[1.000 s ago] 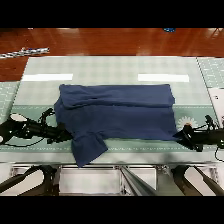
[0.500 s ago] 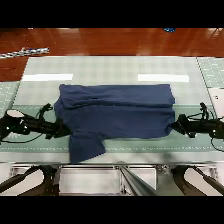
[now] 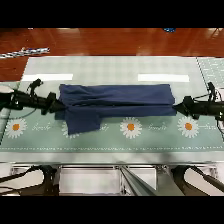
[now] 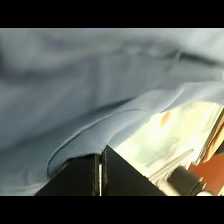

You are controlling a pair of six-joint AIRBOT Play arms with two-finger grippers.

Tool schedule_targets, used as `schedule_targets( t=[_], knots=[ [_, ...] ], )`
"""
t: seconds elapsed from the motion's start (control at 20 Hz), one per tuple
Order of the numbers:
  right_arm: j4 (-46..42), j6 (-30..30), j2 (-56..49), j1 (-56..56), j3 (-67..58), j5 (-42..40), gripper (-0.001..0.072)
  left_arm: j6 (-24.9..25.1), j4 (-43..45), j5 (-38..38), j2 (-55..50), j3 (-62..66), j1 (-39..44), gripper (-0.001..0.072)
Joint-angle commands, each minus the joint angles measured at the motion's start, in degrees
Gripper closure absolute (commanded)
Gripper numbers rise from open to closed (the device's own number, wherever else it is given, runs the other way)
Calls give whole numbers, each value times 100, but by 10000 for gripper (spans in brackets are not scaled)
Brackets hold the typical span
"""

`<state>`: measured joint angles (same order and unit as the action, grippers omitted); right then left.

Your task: Fold the shirts.

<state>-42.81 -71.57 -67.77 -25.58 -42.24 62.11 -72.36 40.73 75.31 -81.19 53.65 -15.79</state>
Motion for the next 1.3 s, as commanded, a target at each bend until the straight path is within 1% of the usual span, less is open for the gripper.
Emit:
schedule_targets(
  t=[0.0, 0.2, 0.4, 0.55, 0.7, 0.75, 0.8, 0.85, 0.9, 1.0, 1.1, 1.2, 1.25],
  knots=[
    [461, -13, -614, 323, -643, -476, 687, -341, -289, -20, -957, 1259, 199, 687],
    [664, -13, -1513, 389, -1338, -535, 687, -708, -286, 44, -1971, 2588, 417, 687],
    [669, -13, -2079, 389, -1873, -573, 687, -986, -286, 118, -2636, 3724, 426, 687],
    [695, -11, -2389, 391, -2229, -584, 687, -1001, -286, 188, -2964, 4166, 446, 687],
    [741, 28, -2603, 511, -2378, -651, 687, -992, -284, 188, -3191, 4190, 466, 683],
    [754, 28, -2653, 588, -2376, -785, 686, -979, -284, 190, -3239, 4190, 485, 617],
    [754, 11, -2697, 669, -2376, -988, 601, -979, -282, 190, -3270, 4190, 509, 446],
    [737, -66, -2717, 752, -2376, -1213, 354, -990, -282, 225, -3285, 4192, 511, 194],
    [737, -81, -2712, 798, -2378, -1344, 295, -1019, -280, 315, -3279, 4199, 481, 200],
    [726, -81, -2603, 695, -2400, -1224, 295, -1353, -221, 859, -3263, 4385, 262, 201],
    [680, -76, -2361, 372, -2527, -592, 297, -1338, -201, 1639, -3095, 4586, -81, 202],
    [417, -76, -2017, -129, -2756, 149, 297, -1340, 98, 2009, -2618, 4603, -509, 202],
    [234, -74, -1762, -431, -2804, 407, 297, -1340, 435, 2052, -2302, 4601, -695, 202]
  ],
)
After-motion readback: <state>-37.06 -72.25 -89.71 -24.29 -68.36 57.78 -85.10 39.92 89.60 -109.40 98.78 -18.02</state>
